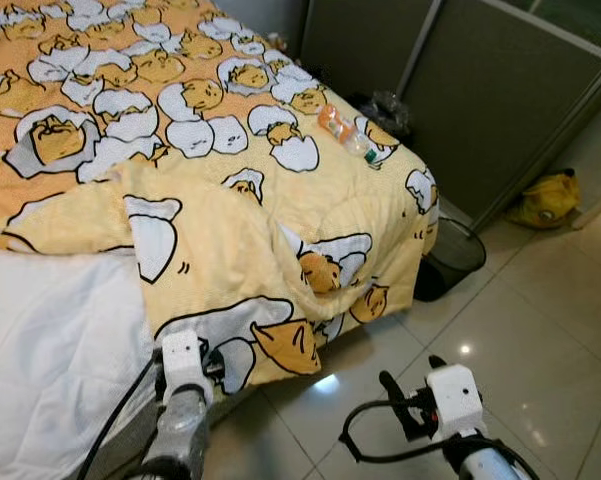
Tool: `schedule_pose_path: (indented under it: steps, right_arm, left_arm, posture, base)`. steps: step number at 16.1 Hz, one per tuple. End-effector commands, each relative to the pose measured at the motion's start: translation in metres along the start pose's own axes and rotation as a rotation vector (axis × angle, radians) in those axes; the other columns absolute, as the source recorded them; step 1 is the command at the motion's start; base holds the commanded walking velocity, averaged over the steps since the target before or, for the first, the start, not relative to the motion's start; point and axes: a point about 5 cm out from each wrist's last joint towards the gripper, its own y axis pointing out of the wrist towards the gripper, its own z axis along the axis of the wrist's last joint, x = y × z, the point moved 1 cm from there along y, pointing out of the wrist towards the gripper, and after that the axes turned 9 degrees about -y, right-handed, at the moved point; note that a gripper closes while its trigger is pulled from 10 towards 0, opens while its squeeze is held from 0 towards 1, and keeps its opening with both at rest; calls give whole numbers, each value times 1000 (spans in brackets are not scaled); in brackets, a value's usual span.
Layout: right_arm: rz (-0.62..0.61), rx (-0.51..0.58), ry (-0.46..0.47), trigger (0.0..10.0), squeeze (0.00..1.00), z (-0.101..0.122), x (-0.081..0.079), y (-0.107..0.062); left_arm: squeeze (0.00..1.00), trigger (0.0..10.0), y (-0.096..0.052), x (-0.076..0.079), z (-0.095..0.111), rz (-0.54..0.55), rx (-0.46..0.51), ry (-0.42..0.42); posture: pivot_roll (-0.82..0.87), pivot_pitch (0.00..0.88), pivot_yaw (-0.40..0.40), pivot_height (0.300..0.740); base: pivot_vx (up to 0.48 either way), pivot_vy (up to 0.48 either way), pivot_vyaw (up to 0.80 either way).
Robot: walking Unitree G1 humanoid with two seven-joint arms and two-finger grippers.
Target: Clean up the room
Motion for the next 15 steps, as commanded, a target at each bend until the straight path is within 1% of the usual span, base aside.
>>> schedule_pose_path:
  steps: [1,2,3,4,5,6,9,10,12,15]
  right_arm:
    - [0,-34,-10,10000,0,-6,3,-3]
    - [-1,-36,-9,10000,0,-6,3,-3]
    - [-3,-38,-8,10000,0,-6,3,-3]
    - [-3,-40,-6,10000,0,-7,3,-4]
    - [-4,-42,-5,10000,0,-7,2,-5]
    - [-7,-46,-3,10000,0,-7,2,-7]
    - [-11,-59,0,10000,0,-11,2,-10]
    - [-11,-61,0,10000,0,-10,2,-11]
    - [-9,-63,-3,10000,0,-10,2,-11]
    - [-19,-62,-3,10000,0,-9,5,-9]
  left_arm:
    - [0,10000,3,5,2,-10,-27,4]
    - [0,10000,2,6,0,-17,-53,19]
    - [0,10000,2,3,-4,-7,-73,57]
    - [0,0,1,-2,-10,13,-114,80]
    - [0,0,1,-9,-13,49,-135,88]
    - [0,0,1,-16,-12,84,-134,106]
    - [0,0,3,-24,-6,126,-114,110]
    - [0,0,6,-24,1,124,-92,139]
    - [0,0,7,-18,5,106,-79,137]
    - [0,0,7,-13,6,80,-74,160]
  posture:
    - [-42,156,-182,740]
    - [-45,158,-178,740]
    - [-47,159,-178,740]
    - [-56,164,-177,740]
    - [-63,169,-175,740]
    - [-66,173,-174,740]
    - [-71,189,-176,740]
    - [-73,198,-180,740]
    - [-73,205,-181,740]
    - [-69,200,-174,740]
  base:
    - [0,0,0]
    - [0,0,0]
    - [0,0,0]
    - [0,0,0]
    - [0,0,0]
    - [0,0,0]
    - [0,0,0]
    - [0,0,0]
    - [0,0,0]
    - [0,0,0]
